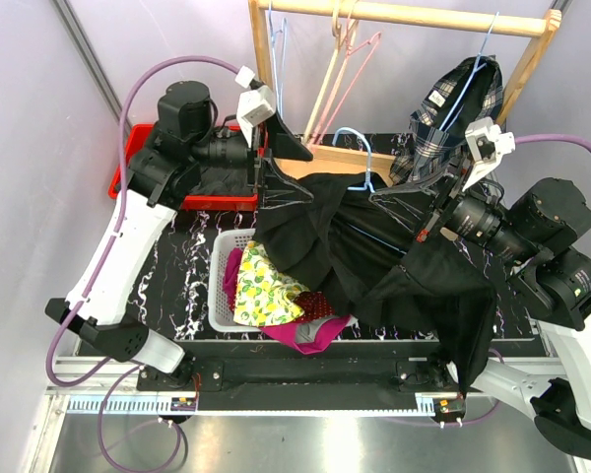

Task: Remove the skirt from the hanger

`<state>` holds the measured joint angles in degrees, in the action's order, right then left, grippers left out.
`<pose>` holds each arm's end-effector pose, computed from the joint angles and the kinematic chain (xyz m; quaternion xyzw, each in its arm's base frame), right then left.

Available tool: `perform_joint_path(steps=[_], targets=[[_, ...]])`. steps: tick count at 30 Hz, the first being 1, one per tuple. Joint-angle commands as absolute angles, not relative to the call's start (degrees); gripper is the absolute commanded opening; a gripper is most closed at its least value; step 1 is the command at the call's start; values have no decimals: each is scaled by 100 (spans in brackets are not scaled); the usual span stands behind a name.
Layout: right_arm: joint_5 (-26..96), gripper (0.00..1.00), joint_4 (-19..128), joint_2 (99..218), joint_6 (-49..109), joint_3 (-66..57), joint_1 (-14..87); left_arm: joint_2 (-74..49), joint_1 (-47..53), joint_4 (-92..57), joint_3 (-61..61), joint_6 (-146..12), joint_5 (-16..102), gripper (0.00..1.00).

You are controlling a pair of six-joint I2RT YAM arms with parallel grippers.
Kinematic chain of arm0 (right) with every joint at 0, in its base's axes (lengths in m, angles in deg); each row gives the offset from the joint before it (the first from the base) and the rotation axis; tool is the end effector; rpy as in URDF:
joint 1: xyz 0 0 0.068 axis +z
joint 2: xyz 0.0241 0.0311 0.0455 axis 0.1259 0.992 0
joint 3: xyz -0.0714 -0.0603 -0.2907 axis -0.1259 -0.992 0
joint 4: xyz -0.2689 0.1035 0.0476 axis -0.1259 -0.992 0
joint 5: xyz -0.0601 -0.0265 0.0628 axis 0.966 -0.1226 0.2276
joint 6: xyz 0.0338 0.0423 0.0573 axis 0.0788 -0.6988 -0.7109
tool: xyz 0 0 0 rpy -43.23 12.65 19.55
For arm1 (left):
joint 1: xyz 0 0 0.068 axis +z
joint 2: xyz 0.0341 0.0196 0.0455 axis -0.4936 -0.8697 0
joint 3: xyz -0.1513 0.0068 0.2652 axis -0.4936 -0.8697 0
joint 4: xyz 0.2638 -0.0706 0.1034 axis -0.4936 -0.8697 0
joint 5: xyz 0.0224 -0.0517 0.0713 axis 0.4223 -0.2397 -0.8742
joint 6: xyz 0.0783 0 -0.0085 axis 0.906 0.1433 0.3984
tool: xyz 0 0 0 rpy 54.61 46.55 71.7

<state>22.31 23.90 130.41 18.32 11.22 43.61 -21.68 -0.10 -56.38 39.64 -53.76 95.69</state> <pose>0.1094 0.1104 0.5899 -0.2337 0.6176 0.4480 0.6027 0.2467 -0.2084 0.5722 0.4923 0.5452 -0.5101 0.4474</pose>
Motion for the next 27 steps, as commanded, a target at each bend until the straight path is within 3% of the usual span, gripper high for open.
perform_joint_path(steps=[1, 6, 10, 14, 15, 16, 23, 27], targets=[[2078, 0, 2985, 13020, 1742, 1362, 4362, -2152, 31, -5549, 3689, -5196, 9814, 99], [2017, 0, 3125, 13002, 1637, 1283, 4362, -2389, -13, -5531, 3592, -5231, 9886, 99], [1982, 0, 3161, 13011, 1602, 1231, 4362, -2530, -22, -5522, 3732, -5275, 10052, 80], [1990, 0, 3117, 13055, 1663, 1178, 4362, -2591, -13, -5505, 3969, -5424, 10316, 34], [1999, 0, 3039, 13098, 1733, 1169, 4353, -2592, -13, -5505, 4022, -5468, 10351, 12], [2034, 0, 2986, 13125, 1786, 1160, 4362, -2583, -4, -5496, 4127, -5503, 10369, 2], [2157, 1, 2397, 13354, 2234, 1055, 4353, -2267, 197, -5505, 4392, -5706, 10255, 0], [1991, 20, 2178, 13459, 2348, 1037, 4353, -2179, 321, -5505, 4400, -5714, 10255, 0]])
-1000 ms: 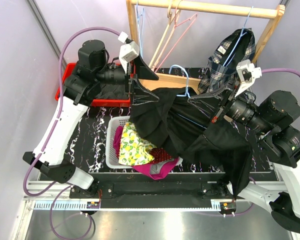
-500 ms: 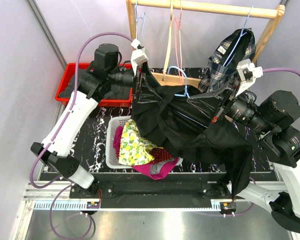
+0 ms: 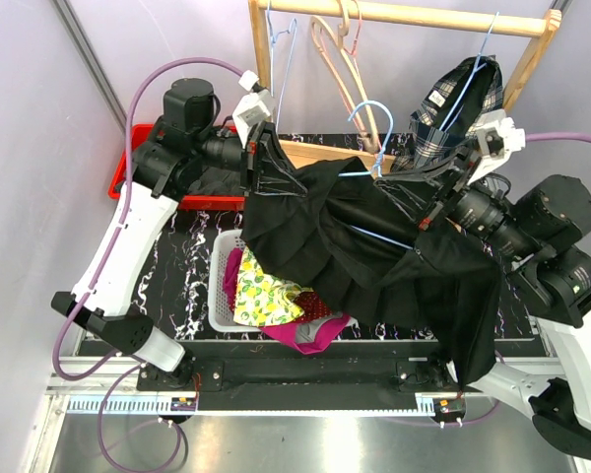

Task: Remove the skirt from the hanger

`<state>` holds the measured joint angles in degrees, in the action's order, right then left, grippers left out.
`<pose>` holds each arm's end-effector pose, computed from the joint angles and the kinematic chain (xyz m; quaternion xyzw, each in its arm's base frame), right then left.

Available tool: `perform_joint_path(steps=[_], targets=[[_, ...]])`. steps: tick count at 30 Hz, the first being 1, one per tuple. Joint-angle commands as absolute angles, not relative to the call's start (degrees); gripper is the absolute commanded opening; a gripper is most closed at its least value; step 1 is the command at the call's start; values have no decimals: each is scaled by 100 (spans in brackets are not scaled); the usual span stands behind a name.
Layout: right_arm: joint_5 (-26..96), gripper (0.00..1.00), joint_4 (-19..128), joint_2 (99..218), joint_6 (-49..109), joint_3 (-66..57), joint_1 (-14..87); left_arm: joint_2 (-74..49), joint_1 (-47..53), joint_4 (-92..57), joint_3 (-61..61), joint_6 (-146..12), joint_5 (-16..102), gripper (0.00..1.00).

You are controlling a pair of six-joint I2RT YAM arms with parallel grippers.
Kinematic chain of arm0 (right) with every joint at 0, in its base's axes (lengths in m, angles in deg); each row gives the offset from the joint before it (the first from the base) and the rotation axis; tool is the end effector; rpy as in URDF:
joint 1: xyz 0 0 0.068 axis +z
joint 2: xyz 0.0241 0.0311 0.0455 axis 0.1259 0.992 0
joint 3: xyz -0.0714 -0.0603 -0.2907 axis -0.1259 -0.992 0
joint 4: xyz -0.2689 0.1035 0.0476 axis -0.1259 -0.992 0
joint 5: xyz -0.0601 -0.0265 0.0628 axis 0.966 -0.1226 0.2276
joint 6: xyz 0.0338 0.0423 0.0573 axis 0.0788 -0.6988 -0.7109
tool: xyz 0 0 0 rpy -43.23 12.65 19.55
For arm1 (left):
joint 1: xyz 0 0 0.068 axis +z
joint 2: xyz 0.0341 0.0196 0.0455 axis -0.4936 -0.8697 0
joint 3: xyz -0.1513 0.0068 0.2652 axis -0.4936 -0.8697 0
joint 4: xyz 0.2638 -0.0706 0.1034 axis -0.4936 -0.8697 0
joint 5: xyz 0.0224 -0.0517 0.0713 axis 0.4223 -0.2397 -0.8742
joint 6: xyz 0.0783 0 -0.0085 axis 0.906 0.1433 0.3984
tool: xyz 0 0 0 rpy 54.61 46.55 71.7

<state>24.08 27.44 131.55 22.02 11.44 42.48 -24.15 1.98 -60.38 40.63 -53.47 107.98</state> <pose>0.1192 0.1113 0.5969 -0.2359 0.5986 0.4177 0.6416 0.2536 -0.2055 0.5608 0.5130 0.5235 -0.5694 0.3722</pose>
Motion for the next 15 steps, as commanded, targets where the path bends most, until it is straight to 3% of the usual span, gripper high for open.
perform_joint_path(steps=[1, 4, 7, 8, 11, 15], targets=[[1982, 26, 2133, 13476, 2349, 1037, 4353, -2170, 347, -5505, 4383, -5732, 10264, 0], [1894, 38, 2028, 13529, 2384, 1037, 4353, -2143, 347, -5514, 4348, -5750, 10282, 0], [1762, 40, 1887, 13573, 2436, 1063, 4353, -2108, 347, -5514, 4304, -5741, 10264, 0], [1753, 36, 1835, 13582, 2445, 1107, 4362, -2100, 347, -5514, 4295, -5741, 10264, 0], [1736, 11, 1615, 13635, 2542, 1247, 4362, -2064, 356, -5514, 4251, -5758, 10255, 0], [1438, 0, 1009, 13871, 2778, 1546, 4362, -2038, 356, -5513, 4181, -5776, 10238, 0]])
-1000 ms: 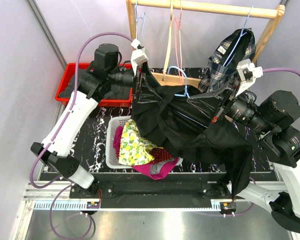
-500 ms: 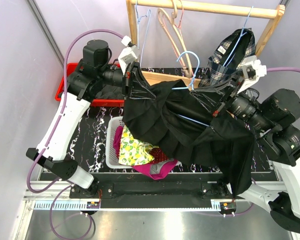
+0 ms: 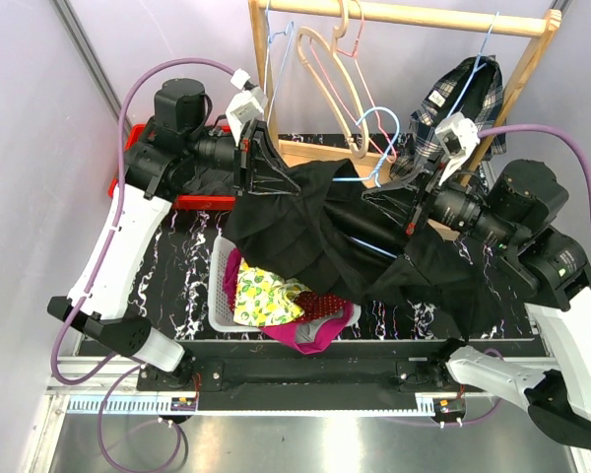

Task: Remove the skirt from the hanger

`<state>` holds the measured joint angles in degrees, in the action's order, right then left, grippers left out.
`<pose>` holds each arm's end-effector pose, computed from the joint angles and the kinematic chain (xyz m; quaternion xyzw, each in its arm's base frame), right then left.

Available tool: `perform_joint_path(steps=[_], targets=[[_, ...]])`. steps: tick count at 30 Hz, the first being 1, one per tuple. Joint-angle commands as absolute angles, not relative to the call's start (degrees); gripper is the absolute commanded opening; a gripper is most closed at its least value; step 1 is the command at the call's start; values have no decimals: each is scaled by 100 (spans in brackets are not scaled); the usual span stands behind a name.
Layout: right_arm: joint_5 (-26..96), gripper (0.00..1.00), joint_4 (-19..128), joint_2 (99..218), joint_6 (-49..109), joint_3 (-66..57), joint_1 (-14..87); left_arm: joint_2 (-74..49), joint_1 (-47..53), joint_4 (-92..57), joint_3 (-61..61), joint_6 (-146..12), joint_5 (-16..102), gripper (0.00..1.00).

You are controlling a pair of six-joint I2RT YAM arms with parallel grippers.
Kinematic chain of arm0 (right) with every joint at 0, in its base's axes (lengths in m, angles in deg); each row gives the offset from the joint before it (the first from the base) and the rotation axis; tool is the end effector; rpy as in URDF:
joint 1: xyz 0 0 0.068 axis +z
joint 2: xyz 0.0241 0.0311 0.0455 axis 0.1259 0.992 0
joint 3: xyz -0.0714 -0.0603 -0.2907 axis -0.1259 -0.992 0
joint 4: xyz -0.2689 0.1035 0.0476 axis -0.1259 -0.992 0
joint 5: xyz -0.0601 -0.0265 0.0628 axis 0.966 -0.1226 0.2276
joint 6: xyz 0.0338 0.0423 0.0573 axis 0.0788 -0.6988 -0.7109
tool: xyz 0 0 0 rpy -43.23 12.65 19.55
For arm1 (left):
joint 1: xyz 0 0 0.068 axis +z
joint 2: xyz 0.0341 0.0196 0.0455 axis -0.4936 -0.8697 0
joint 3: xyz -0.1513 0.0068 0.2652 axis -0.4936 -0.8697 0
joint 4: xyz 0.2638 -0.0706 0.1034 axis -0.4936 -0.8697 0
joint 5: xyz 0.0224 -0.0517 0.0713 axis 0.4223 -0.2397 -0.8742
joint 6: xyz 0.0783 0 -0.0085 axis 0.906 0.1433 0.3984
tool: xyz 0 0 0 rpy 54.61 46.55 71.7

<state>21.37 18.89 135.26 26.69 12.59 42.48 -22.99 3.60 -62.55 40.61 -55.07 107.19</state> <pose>0.1392 0.1291 0.5729 -0.2801 0.6532 0.3911 0.5848 0.2512 -0.1940 0.5630 0.4924 0.5469 -0.5675 0.3694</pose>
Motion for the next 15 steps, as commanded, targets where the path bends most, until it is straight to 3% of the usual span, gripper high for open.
perform_joint_path(steps=[1, 5, 6, 7, 9, 15], targets=[[1411, 0, 886, 13924, 2823, 1660, 4353, -2021, 356, -5505, 4198, -5802, 10246, 1], [1401, 0, 612, 14022, 2955, 1758, 4423, -2038, 347, -5496, 4400, -5890, 10238, 5], [1402, 0, 630, 14013, 2938, 1758, 4432, -2047, 347, -5487, 4470, -5882, 10229, 19], [1393, 0, 673, 14004, 2929, 1767, 4476, -2047, 347, -5487, 4497, -5925, 10229, 28], [1349, 0, 735, 13987, 2894, 1784, 4537, -2055, 347, -5443, 4541, -5987, 10211, 38], [1568, 0, 753, 14083, 2894, 1740, 4740, -2055, 347, -5355, 4480, -6084, 10185, 42]])
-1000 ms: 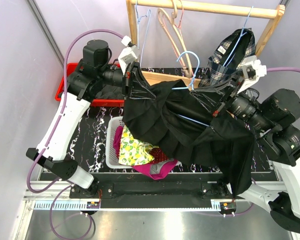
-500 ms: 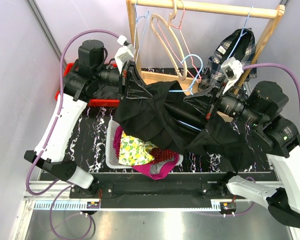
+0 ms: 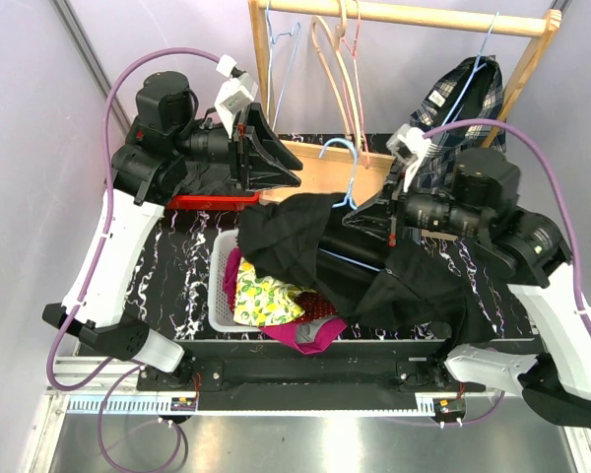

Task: Remove the skirt from the hanger

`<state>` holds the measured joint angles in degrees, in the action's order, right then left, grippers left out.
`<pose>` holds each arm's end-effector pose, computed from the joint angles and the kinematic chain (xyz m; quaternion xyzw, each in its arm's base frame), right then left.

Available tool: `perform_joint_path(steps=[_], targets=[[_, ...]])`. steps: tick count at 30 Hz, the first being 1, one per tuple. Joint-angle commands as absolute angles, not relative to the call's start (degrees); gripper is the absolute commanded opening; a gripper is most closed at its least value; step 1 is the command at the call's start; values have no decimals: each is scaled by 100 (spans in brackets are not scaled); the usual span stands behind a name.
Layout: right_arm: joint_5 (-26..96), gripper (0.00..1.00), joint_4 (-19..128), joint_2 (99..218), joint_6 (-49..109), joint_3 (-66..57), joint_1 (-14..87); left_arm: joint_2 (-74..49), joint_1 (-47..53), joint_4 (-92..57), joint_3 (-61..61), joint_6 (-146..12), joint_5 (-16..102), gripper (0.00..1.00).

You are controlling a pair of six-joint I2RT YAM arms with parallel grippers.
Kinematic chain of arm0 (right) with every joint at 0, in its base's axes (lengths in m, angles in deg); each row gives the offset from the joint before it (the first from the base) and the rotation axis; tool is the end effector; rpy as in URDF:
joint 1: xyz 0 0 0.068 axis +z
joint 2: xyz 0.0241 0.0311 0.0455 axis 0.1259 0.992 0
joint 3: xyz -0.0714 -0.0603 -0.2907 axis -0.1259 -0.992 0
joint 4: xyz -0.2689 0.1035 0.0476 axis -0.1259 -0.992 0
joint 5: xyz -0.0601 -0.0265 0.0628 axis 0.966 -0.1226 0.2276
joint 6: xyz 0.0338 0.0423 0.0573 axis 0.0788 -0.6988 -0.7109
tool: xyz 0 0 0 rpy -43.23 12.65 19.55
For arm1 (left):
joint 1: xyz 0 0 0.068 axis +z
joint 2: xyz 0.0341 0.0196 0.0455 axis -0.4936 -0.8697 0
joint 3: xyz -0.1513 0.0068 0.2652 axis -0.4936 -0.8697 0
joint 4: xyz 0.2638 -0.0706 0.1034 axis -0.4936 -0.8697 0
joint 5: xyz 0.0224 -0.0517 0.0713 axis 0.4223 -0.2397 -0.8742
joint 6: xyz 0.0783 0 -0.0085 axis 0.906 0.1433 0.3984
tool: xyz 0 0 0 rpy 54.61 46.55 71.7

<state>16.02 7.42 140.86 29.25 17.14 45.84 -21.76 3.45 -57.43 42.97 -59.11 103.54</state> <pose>0.1457 0.1558 0.5547 -0.3427 0.6955 0.4066 0.4832 0.2414 -0.1885 0.5895 0.4859 0.5353 -0.5498 0.4184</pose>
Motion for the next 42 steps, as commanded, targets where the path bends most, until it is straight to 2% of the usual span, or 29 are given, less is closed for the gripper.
perform_joint_path(steps=[1, 7, 10, 13, 14, 16, 21, 27, 31, 34, 38, 42], targets=[[1595, 0, 823, 14092, 2894, 1740, 4775, -2055, 347, -5347, 4471, -6084, 10194, 42], [1946, 0, 1104, 14083, 2911, 1819, 4880, -1968, 347, -5285, 4190, -6022, 10159, 43], [2534, 0, 1357, 14048, 2981, 2021, 4880, -1880, 347, -5355, 4066, -5934, 10053, 57], [3681, 0, 2102, 13960, 2929, 1934, 4880, -1888, 347, -5355, 4468, -6109, 9904, 83], [4026, 0, 2333, 13925, 2964, 1847, 4889, -1923, 347, -5338, 4619, -6197, 9817, 98], [4859, 0, 3103, 13794, 3217, 1443, 4898, -1933, 347, -5110, 5022, -6548, 9807, 99], [5717, 0, 4108, 13881, 4148, 1432, 4977, -1924, 382, -4110, 5192, -7778, 10562, 99], [5620, 0, 4356, 14161, 4615, 2442, 5030, -1678, 181, -3905, 4297, -8246, 10739, 99], [5655, 0, 4707, 14408, 4809, 2593, 5144, -1511, -538, -3914, 3198, -8167, 10493, 99], [6067, 0, 5278, 14645, 5256, 2365, 5687, -1589, -777, -4072, 2819, -7930, 10046, 99], [6928, 0, 6331, 15040, 6381, 1891, 6750, -1844, -988, -4107, 3134, -7991, 9711, 99], [7167, 0, 6431, 15558, 6787, 2196, 6849, -1968, -1348, -4177, 2873, -7973, 9561, 99]])
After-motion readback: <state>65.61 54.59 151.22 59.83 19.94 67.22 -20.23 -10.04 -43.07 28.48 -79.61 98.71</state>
